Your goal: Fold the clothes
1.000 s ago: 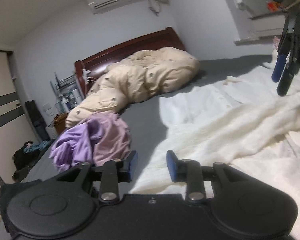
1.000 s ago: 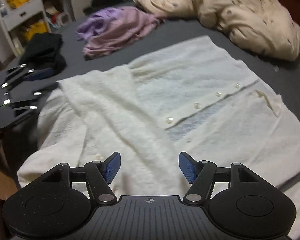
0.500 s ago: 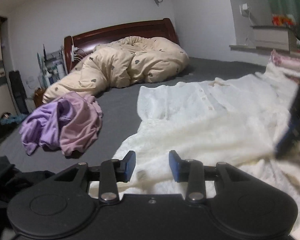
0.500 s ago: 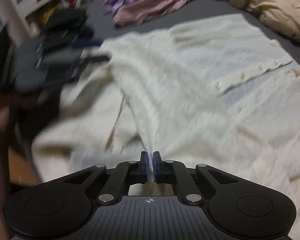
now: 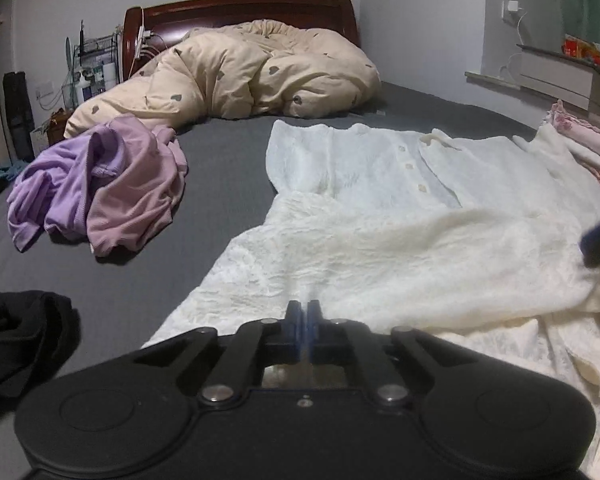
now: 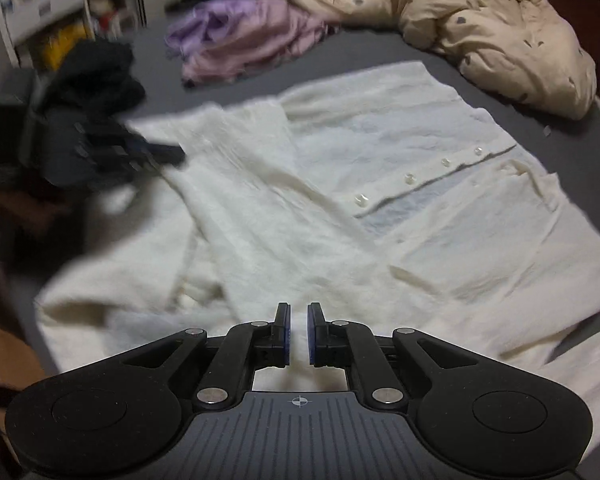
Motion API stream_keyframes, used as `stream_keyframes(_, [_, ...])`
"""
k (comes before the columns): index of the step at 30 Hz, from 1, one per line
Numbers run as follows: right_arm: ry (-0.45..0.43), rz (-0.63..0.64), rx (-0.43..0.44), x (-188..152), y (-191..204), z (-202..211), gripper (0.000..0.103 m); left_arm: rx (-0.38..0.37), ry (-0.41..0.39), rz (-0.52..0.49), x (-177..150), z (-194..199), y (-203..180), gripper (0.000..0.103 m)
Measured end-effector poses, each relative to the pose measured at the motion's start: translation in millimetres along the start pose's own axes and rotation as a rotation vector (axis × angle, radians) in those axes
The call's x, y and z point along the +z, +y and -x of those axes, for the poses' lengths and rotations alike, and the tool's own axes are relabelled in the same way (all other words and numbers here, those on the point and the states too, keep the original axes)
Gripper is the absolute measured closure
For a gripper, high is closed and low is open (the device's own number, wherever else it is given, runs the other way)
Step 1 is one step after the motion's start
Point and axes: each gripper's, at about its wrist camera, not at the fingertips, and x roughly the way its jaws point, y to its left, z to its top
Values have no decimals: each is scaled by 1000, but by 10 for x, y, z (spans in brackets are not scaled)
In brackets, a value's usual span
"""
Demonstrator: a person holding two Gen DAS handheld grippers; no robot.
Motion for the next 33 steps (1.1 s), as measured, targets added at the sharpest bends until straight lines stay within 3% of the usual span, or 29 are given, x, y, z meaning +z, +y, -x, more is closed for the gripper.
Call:
stream_keyframes(4, [60, 101, -80, -38, 30, -91, 96, 7, -17, -37, -3, 41, -35, 101])
stream_keyframes(8, [74, 76, -74, -123, -7, -142, 95, 13, -18, -54, 12, 53, -54, 101])
stream_keyframes(9, [78, 57, -66, -135, -26, -149, 82, 13, -13, -58, 13, 58, -53, 101])
stream_keyframes(11, [74, 36, -54, -150, -40, -140, 28, 16, -5, -70, 4, 74, -54, 101])
stream_keyframes(12, [58, 31, -54, -144, -40, -117, 27, 18, -1, -80, -8, 84, -59, 101])
stream_keyframes(19, [-26, 61, -46, -95, -60, -66, 28, 24, 16, -144, -87, 202, -82, 101])
stream_keyframes(21, [-42, 14, 7, -108, -110, -69, 45, 24, 18, -152, -99, 226, -75, 101])
stream_keyframes(23, [-10, -32, 61, -135, -166, -134, 78, 21, 23, -149, -104, 233, -59, 101])
stream_keyframes(25, [29, -62, 103, -178, -201, -204, 93, 18, 24, -146, -110, 225, -43, 101])
stream_keyframes(29, [80, -83, 148, -340, -157, -266, 93, 17, 17, -152, -111, 221, -37, 100])
stream_keyframes(33, [73, -124, 187, -503, -107, -179, 93, 13, -14, -148, -63, 281, -32, 99])
